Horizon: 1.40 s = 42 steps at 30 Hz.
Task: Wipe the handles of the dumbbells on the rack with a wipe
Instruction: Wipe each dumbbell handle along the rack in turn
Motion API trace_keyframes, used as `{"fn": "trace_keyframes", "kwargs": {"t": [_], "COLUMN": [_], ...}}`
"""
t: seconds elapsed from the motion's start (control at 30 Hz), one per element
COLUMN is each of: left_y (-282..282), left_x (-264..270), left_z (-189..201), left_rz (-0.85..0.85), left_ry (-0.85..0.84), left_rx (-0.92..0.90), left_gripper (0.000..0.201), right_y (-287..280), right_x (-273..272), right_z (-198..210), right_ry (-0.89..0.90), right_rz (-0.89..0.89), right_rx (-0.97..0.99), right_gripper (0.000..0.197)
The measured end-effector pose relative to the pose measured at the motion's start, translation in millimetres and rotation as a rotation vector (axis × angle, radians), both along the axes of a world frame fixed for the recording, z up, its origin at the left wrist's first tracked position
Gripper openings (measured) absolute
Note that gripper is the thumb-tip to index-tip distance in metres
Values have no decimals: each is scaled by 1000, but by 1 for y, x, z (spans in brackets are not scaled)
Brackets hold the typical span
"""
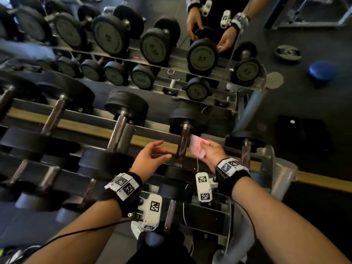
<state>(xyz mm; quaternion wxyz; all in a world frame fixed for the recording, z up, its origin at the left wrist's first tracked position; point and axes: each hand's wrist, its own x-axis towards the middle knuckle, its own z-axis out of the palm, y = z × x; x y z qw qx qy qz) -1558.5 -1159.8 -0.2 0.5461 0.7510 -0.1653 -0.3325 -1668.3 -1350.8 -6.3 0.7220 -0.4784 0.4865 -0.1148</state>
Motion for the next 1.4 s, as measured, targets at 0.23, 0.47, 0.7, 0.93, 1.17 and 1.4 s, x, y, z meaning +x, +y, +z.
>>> {"fn": "trace_keyframes", "kwargs": {"t": [0.23, 0.47, 0.7, 0.93, 1.17, 1.4], "left_y": [18, 19, 20, 24, 22, 22], "left_x": [-7, -4, -1, -3, -2, -2], "left_z": [-7, -11, -14, -17, -17, -17], "left_rz": [15, -19, -41, -22, -22, -35], "left_ry": [40, 60, 113, 146, 148, 141], "left_rx": [-23, -19, -37, -54, -40, -37], "left_gripper": [53, 49, 41, 51, 40, 37], "right_y": [-3, 11, 12, -1, 24, 5], "right_x": [18, 17, -21, 0, -8, -17], "right_z": [-10, -13, -12, -13, -22, -12], "right_ry": [-158, -236, -157, -230, -144, -130], "right_rz": [22, 24, 268, 24, 160, 115], "right_rx": [255, 237, 122, 237, 106, 173], "right_gripper": [31, 37, 31, 36, 38, 30]}}
